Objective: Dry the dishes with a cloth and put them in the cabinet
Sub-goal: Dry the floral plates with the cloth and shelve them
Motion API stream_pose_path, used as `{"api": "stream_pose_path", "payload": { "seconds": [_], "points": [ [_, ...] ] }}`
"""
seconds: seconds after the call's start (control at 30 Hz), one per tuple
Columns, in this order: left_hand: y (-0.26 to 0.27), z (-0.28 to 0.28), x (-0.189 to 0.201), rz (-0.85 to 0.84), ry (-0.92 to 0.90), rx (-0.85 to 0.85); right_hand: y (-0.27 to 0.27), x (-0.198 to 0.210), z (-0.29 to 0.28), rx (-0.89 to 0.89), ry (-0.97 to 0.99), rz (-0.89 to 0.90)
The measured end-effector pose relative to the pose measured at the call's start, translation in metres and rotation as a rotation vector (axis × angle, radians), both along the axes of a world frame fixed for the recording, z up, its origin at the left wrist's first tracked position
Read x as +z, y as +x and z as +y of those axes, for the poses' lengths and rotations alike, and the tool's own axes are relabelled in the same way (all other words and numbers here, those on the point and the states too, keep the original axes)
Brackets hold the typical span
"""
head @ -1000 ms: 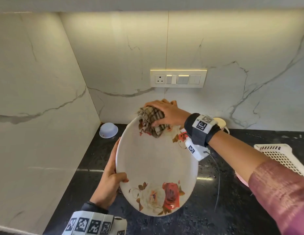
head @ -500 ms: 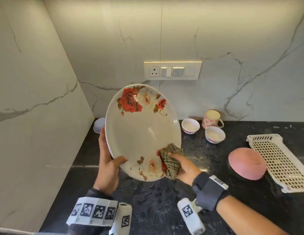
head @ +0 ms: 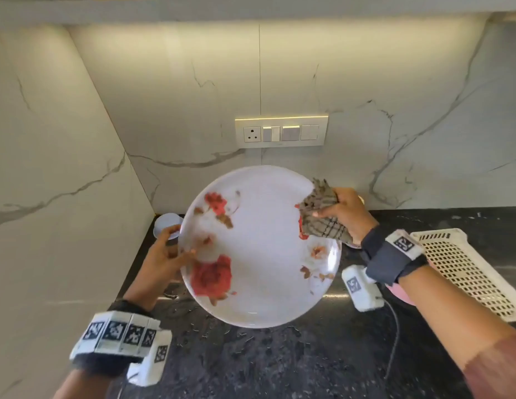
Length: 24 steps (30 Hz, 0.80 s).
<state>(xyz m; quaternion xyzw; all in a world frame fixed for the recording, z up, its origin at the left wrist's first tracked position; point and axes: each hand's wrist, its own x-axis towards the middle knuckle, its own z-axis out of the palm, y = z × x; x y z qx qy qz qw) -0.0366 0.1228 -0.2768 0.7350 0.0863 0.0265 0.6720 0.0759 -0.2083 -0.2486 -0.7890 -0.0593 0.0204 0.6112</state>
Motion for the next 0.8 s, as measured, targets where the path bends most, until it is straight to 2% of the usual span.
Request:
{"api": "stream_pose_path", "payload": {
  "seconds": [0.13,0.2,0.27,0.37,0.5,0.67,0.8],
  "points": [
    [0.032,-0.012,0.018,-0.092,0.331,-0.108,0.002,0.04,0.03,0.215,-0.415,-0.215],
    [0.038,-0.021,0.024,-0.119,0.448,-0.132,0.004,0.048,0.04,0.244,-0.525,-0.282],
    [0.04,-0.029,0.029,-0.167,0.444,-0.087,0.006,0.051,0.041,0.232,-0.539,-0.302],
    [0.037,-0.036,0.037,-0.23,0.314,-0.001,0.01,0.05,0.032,0.197,-0.424,-0.266],
    [0.033,-0.038,0.044,-0.244,0.211,0.052,0.012,0.026,0.016,0.115,-0.247,-0.181],
    [0.028,-0.032,0.042,-0.196,-0.077,0.247,-0.003,-0.039,-0.004,-0.043,0.173,0.129],
    [0.034,-0.04,0.028,-0.163,-0.288,0.403,-0.028,-0.085,0.02,-0.183,0.529,0.368]
  ]
}}
